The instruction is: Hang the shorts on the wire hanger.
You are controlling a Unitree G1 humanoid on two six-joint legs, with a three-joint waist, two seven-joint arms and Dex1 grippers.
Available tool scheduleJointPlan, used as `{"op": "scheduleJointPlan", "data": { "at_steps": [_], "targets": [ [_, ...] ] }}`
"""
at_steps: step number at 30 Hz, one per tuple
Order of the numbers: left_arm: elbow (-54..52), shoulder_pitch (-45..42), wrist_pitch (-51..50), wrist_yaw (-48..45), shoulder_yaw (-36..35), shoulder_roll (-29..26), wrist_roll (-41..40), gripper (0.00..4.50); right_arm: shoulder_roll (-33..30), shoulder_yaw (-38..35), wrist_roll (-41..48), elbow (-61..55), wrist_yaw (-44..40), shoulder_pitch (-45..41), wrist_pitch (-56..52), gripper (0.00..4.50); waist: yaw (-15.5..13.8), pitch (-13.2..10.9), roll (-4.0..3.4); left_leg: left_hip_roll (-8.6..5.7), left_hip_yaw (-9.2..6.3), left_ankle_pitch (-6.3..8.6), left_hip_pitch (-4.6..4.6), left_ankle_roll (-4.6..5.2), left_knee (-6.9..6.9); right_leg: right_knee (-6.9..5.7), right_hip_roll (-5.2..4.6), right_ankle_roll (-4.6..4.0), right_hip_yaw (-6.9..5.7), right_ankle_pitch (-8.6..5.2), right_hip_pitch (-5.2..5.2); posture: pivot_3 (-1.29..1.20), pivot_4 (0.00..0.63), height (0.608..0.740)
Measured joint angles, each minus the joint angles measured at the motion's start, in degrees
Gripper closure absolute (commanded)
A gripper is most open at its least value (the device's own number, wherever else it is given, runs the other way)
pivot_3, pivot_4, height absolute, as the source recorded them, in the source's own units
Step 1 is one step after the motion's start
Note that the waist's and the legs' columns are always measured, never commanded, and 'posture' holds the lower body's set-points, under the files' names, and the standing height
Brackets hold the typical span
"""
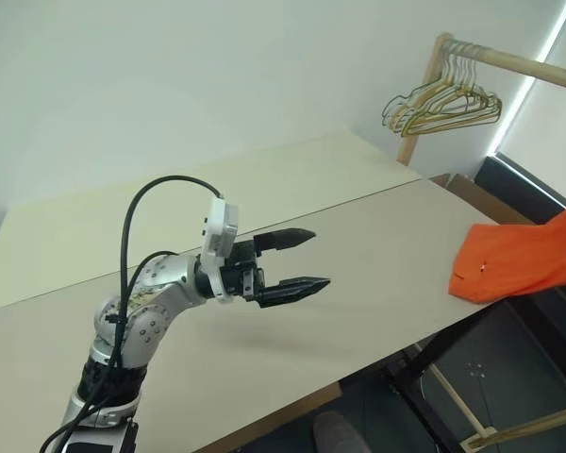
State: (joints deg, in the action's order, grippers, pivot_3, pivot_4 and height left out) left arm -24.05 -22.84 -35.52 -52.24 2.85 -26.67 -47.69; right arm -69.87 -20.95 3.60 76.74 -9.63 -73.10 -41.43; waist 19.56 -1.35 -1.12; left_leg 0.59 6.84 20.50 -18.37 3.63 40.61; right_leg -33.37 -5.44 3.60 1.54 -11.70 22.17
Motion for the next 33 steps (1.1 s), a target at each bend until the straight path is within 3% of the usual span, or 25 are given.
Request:
{"op": "scheduleJointPlan", "data": {
  "at_steps": [7,11,16,27,33],
  "targets": [
    [-1.4,1.0,-1.2,1.7,-0.4,-0.3,-0.8,0.04,0.6,-0.9,0.8,0.1,0.4,2.3,0.0,4.50,1.1,0.0,0.02,0.01,0.07,-0.02,0.16,-0.03,0.00,-0.19,0.02,0.02,0.19,0.00,-0.02,-0.29,0.000,0.740],
    [-4.7,2.7,-2.4,4.7,-2.6,-1.4,-2.4,0.04,1.6,-0.8,1.1,0.2,-0.7,2.6,-0.2,4.50,1.2,-0.1,0.15,0.01,0.09,-0.04,0.24,-0.06,0.00,-0.33,0.02,0.03,0.28,-0.01,-0.02,-0.24,0.047,0.740],
    [-7.3,5.4,-4.4,7.2,-5.6,-4.7,-4.4,0.04,1.8,-0.5,1.0,0.2,-1.6,3.9,-0.2,4.50,0.0,-2.0,0.87,0.01,0.13,-0.07,0.47,-0.12,0.01,-0.61,0.00,-0.01,0.41,-0.03,-0.09,-0.21,0.090,0.740],
    [-7.6,4.1,-4.5,8.1,-5.5,-4.8,-6.4,0.04,3.1,-1.5,1.6,-0.8,-1.1,5.0,0.2,4.50,-2.1,-3.3,1.19,0.12,0.09,-0.13,0.17,-0.28,-0.01,-0.56,0.10,-0.10,0.32,-0.05,0.16,-0.22,0.066,0.740],
    [-7.4,3.5,-3.9,7.1,-4.3,-4.1,-5.6,0.00,5.1,0.5,-0.1,-0.7,0.2,6.6,1.0,2.49,-2.1,-3.3,1.15,0.08,0.11,-0.14,0.17,-0.30,0.00,-0.60,0.07,-0.09,0.33,-0.06,0.16,-0.21,0.039,0.740]
  ]
}}
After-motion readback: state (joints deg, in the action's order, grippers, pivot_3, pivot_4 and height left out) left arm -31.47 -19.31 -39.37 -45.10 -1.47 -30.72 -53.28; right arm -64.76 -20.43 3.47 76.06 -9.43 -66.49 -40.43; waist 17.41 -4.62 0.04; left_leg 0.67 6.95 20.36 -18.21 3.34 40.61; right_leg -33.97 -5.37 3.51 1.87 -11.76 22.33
